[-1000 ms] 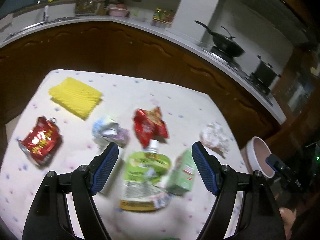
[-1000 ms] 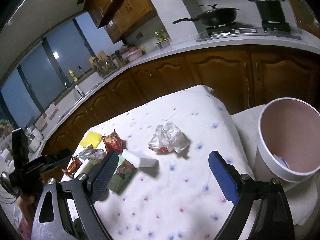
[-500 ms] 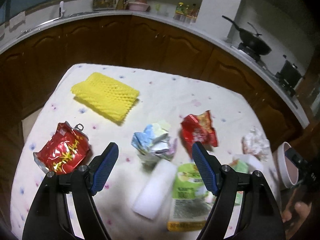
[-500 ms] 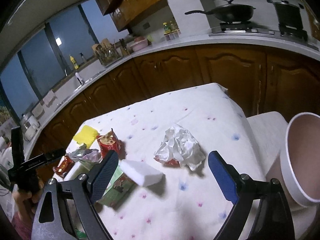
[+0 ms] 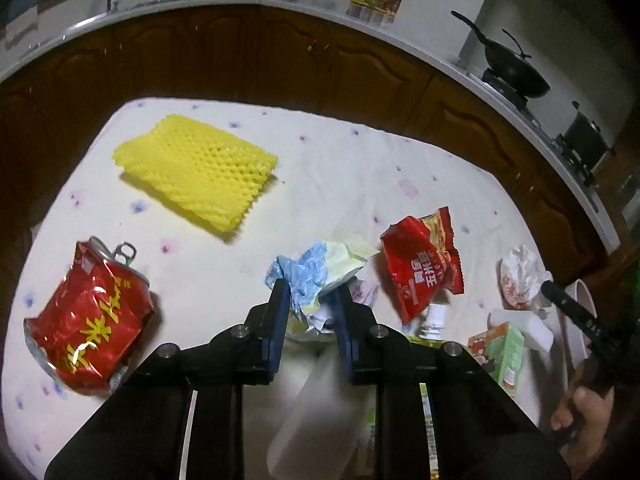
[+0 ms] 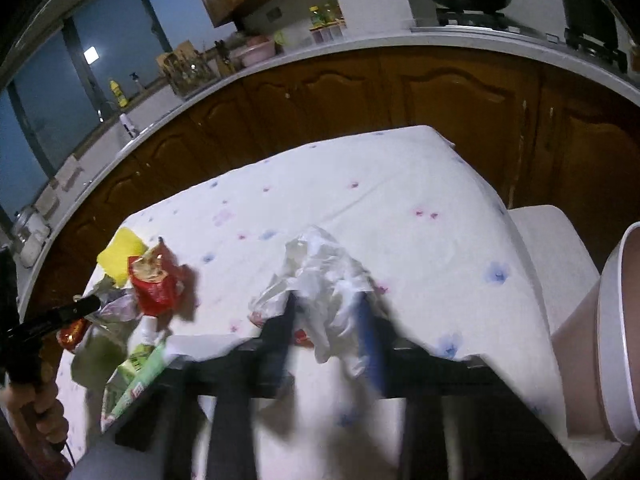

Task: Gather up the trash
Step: 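Grasp the blue crumpled wrapper with the left tool while the right tool grasps the white tissue, then carry the wrapper and tissue over the bin and open both tools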

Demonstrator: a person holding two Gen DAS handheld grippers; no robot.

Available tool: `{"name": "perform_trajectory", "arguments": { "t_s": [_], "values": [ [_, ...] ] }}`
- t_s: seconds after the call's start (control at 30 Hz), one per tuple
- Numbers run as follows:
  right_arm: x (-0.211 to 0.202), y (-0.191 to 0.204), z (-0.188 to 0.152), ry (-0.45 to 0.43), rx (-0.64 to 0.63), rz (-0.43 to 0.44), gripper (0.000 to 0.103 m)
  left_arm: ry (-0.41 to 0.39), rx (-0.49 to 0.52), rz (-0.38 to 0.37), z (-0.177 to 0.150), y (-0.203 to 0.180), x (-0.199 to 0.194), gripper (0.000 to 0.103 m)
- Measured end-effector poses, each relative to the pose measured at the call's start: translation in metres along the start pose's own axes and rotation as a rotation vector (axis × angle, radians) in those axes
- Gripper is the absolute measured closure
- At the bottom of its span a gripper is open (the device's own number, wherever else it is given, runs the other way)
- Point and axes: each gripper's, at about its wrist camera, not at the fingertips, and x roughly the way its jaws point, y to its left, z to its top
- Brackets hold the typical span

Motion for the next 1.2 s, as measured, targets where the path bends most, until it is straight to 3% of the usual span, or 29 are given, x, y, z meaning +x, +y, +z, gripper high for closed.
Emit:
{"name": "perform_trajectory", "arguments": {
  "t_s": [0.3, 0.6, 1.2],
  "values": [
    [-0.035, -0.003, 0.003, -0.097, -0.001, 0.004, 0.086, -0.103, 0.001, -0.006, 0.007, -0.006, -0.034, 0.088],
    [-0.082, -0.012, 0.001, -0.165, 0.023, 0.019, 0.086, -0.191, 0.026, -0.119, 0.008, -0.040, -0.085, 0.088],
    [-0.161, -0.059, -0.033, -0.243, 0.091, -0.034, 0.086, -0.132, 0.120, -0.293, -0.029, -0.140, -0.087, 0.088]
  ]
}}
